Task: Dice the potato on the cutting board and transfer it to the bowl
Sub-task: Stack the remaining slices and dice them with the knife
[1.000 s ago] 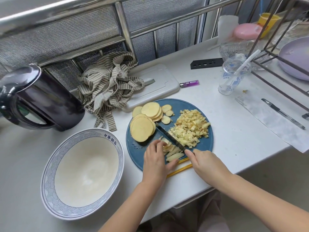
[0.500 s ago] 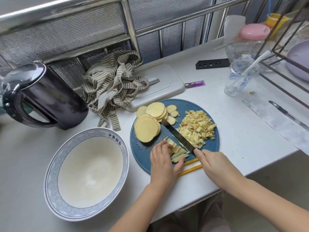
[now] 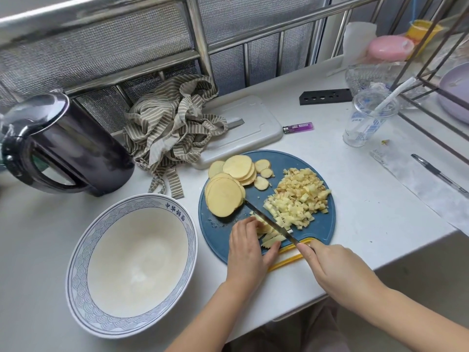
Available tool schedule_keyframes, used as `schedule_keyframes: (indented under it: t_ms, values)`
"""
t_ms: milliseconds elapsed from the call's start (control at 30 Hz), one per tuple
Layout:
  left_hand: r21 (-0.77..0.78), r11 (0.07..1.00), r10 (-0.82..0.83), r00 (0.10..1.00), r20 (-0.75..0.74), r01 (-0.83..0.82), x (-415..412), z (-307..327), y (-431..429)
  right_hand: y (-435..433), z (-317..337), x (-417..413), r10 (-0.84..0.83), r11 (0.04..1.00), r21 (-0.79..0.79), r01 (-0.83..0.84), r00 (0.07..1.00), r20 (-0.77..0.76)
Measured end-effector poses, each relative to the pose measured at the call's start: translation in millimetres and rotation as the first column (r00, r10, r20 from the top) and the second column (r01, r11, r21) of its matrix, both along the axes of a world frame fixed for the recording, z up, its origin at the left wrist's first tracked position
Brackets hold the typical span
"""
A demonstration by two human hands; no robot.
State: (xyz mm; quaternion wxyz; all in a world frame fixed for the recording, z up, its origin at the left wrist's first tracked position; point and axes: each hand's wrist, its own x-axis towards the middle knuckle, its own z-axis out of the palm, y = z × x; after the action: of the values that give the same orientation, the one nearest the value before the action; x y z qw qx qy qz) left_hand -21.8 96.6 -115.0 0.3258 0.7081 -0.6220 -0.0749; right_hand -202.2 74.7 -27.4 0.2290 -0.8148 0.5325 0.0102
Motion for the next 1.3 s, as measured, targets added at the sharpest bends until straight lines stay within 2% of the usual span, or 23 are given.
schedule_keyframes:
  t_ms: [267,500,800,933,1033,1133,1200,1300]
  values:
    - [-0.014,0.999,-0.046,0.998,0.040,0.046,-0.2,-2.4,2.4,1.5,-6.9,-0.8,0.014,0.998,-0.063,-0.024,0.987,-0.160]
    - [-0.013,0.999,-0.043,0.996,0.082,0.044,-1.9,-3.0,1.9,-2.8,-12.9,-3.0,-0.122,0.990,0.081,0.118,0.991,0.049]
    - [0.011,1.000,-0.006,1.000,-0.016,0.006,-2.9,2.5,3.2,2.5,-11.7,-5.0,-0.017,1.000,0.007,0.017,1.000,0.014]
    - [0.052,0.999,-0.002,0.999,-0.049,0.005,-1.6,3.0,4.0,3.8,-4.8,-3.7,-0.047,0.997,0.064,0.044,0.998,0.046]
    - [0.056,0.998,-0.015,0.991,-0.132,0.023,-0.3,6.9,4.5,4.1,0.0,-5.5,-0.079,0.995,0.070,0.072,0.991,0.107]
    - [0.053,0.998,0.039,0.969,-0.244,-0.027,0.8,19.6,-3.0,-0.5,5.3,-9.5,-0.146,0.988,0.076,0.136,0.978,0.148]
    - [0.057,0.995,0.089,0.969,-0.229,-0.078,2.9,28.1,-16.9,-6.1,8.1,-11.1,-0.168,0.985,0.063,0.160,0.974,0.154]
    - [0.196,0.976,0.122,0.987,-0.107,-0.099,3.4,47.4,-41.7,-11.9,11.2,-12.1,-0.180,0.984,0.046,0.174,0.970,0.166]
